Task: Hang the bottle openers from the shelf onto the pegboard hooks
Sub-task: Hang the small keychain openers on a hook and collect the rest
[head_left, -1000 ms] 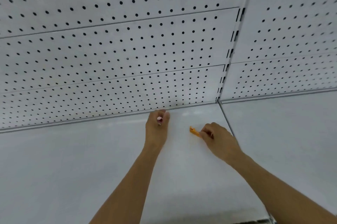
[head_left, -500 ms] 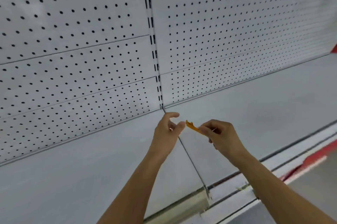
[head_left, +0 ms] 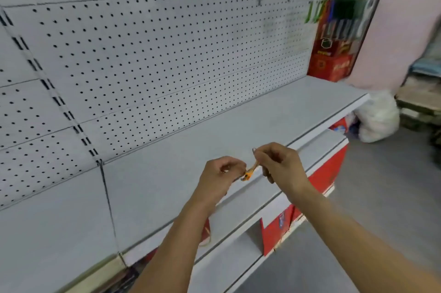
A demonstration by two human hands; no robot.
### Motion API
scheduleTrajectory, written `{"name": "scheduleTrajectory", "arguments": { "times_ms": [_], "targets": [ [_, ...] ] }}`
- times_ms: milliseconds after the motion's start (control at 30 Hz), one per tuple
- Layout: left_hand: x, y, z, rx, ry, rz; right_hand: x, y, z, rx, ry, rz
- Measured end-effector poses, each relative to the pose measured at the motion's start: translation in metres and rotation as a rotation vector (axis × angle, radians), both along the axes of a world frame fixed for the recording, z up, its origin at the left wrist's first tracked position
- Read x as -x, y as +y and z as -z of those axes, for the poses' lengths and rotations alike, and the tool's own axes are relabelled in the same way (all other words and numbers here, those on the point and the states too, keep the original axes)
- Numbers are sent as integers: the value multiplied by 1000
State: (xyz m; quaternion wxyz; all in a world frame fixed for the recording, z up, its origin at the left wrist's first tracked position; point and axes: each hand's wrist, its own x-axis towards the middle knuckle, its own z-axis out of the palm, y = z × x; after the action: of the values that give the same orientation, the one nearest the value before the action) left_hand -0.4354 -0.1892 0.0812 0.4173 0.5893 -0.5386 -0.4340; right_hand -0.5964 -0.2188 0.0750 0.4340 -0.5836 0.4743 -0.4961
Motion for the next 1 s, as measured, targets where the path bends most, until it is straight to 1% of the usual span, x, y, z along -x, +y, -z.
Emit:
{"name": "scheduleTrajectory", "arguments": {
  "times_ms": [67,167,367,467,533,633,700,767,867,1000],
  "targets": [
    [41,-4,-5,14,3,1,36,1,-3,37,56,-16],
    [91,-13,-11,-22,94,1,82,0,-4,144,203,15],
    [153,-44,-14,-124,252,49,149,-15,-1,567,649,169],
    [179,-67,-17,-120,223,62,174,-32,2,628,739,215],
    [198,-87,-19,-74,182,99,191,-47,2,579,673,230],
    [226,-122,-25,-13,98,201,218,-76,-1,397,410,270],
    [243,-147,-29,15,40,280,241,-103,-2,281,289,278],
    [258,-172,-32,30,14,331,263,-133,-7,186,256,189],
    [278,-208,-39,37,6,346,284,-171,-20,89,212,4],
    [292,-253,-48,82,-2,313,301,-221,-36,37,124,-65]
  ]
}}
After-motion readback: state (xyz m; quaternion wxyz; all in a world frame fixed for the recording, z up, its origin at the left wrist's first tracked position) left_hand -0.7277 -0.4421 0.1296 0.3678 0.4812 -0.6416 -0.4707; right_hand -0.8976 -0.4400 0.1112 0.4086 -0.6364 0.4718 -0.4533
